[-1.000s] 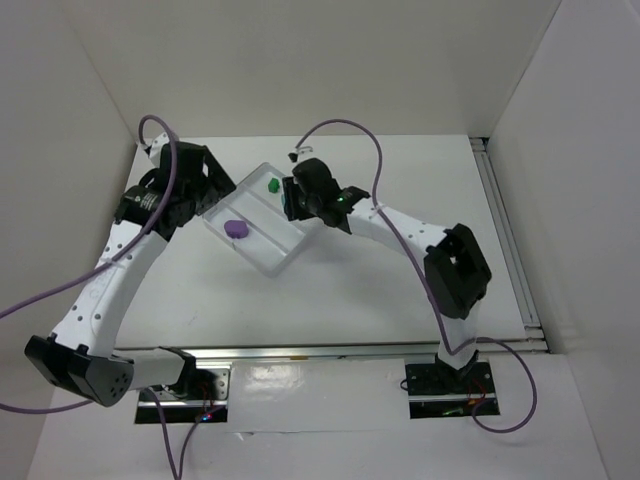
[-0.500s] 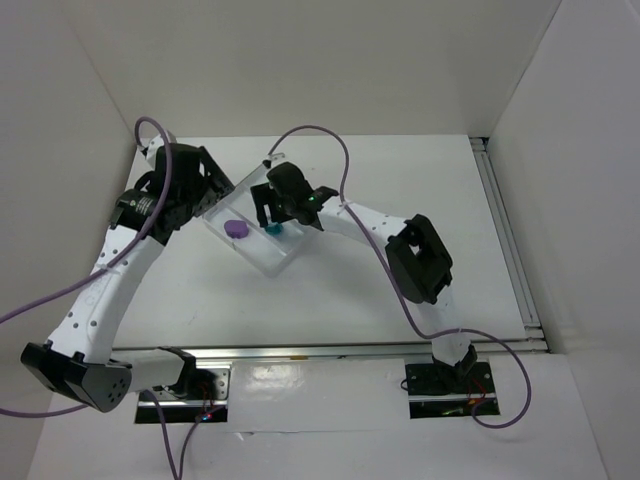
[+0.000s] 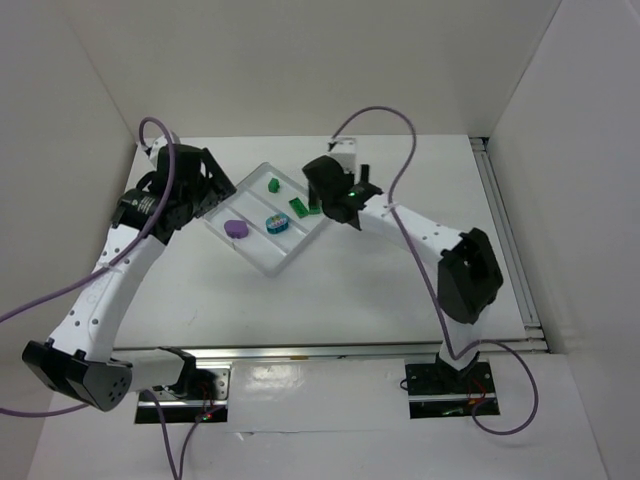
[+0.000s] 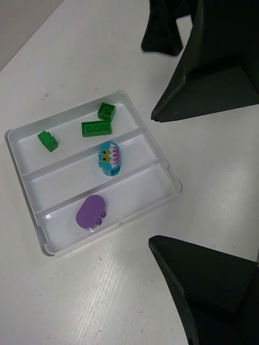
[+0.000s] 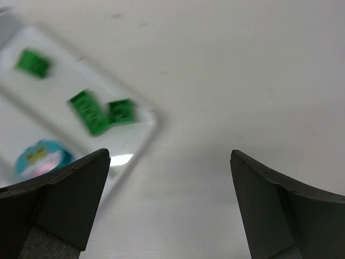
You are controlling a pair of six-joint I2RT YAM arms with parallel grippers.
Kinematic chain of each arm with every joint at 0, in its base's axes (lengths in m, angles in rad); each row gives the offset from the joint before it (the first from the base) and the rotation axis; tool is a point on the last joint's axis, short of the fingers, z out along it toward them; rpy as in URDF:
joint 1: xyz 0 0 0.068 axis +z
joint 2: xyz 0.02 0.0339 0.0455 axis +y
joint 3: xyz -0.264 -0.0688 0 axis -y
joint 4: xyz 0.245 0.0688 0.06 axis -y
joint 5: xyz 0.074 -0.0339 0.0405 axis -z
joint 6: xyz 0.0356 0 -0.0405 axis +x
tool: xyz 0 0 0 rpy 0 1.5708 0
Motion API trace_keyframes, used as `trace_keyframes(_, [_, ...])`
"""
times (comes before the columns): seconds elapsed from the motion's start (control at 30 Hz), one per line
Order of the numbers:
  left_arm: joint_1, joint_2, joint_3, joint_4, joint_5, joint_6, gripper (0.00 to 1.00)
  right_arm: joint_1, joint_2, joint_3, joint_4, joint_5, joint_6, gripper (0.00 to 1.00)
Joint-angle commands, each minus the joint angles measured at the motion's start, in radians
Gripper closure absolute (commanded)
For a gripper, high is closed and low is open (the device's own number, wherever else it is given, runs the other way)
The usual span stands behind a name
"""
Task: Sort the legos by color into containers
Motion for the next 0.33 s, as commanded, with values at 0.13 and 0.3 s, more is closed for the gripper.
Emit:
trace_keyframes(0.13, [0.005,0.02,0.007,0.045,0.027,0.052,0.0,-0.167,-0.294,-0.311,-0.298,0.383,0.256,0.0])
trace_keyframes(0.3, [0.005,0.042,-0.016,0.068,0.058,0.079,0.0,-0.205,-0.516,-0.518,-0.227,0.278,0.203,0.0])
